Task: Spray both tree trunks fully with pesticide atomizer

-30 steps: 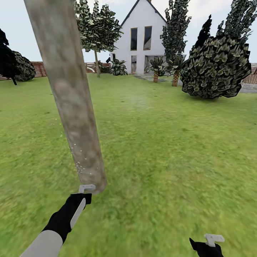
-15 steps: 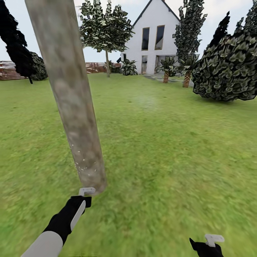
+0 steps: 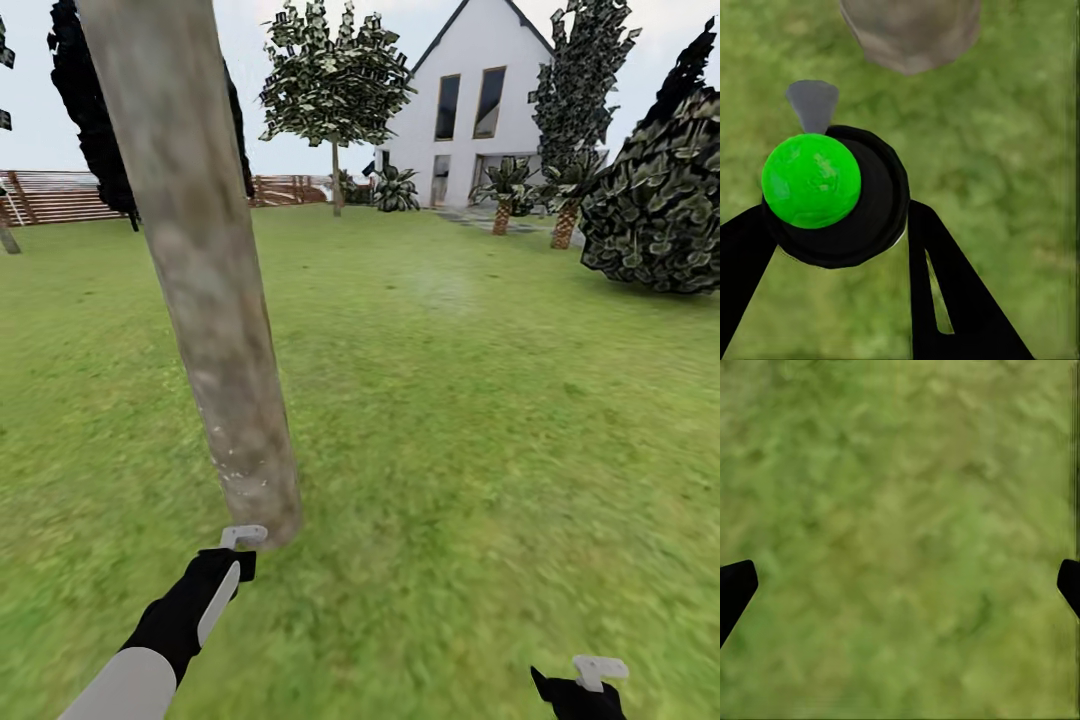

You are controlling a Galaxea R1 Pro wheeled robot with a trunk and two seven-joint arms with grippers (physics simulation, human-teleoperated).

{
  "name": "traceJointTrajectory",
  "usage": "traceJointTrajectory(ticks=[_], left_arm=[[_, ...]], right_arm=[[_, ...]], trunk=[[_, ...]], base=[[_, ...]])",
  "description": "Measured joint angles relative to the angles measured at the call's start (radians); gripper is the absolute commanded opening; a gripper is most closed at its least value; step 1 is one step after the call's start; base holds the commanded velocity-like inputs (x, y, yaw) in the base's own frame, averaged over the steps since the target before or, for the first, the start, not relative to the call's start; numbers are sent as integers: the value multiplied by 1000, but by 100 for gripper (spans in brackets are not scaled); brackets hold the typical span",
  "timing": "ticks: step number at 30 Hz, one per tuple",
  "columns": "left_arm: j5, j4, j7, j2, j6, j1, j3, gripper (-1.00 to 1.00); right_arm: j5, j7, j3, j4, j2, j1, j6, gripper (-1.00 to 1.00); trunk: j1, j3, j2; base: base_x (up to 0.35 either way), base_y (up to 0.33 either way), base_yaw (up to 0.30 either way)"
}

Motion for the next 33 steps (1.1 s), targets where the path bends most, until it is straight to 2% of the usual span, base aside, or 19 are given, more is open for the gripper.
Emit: traceJointTrajectory(ticks=[26, 33], left_arm=[[-2, 2, 0, -1, 0, 0, -2, -100], [-1, 3, 0, -2, 0, 0, -3, -100]], right_arm=[[0, 0, 0, 0, 0, 0, 0, 100], [0, 1, 0, 0, 0, 0, 0, 100]], trunk=[[0, 0, 0], [0, 0, 0]], base=[[140, -265, 264], [139, -265, 53]])
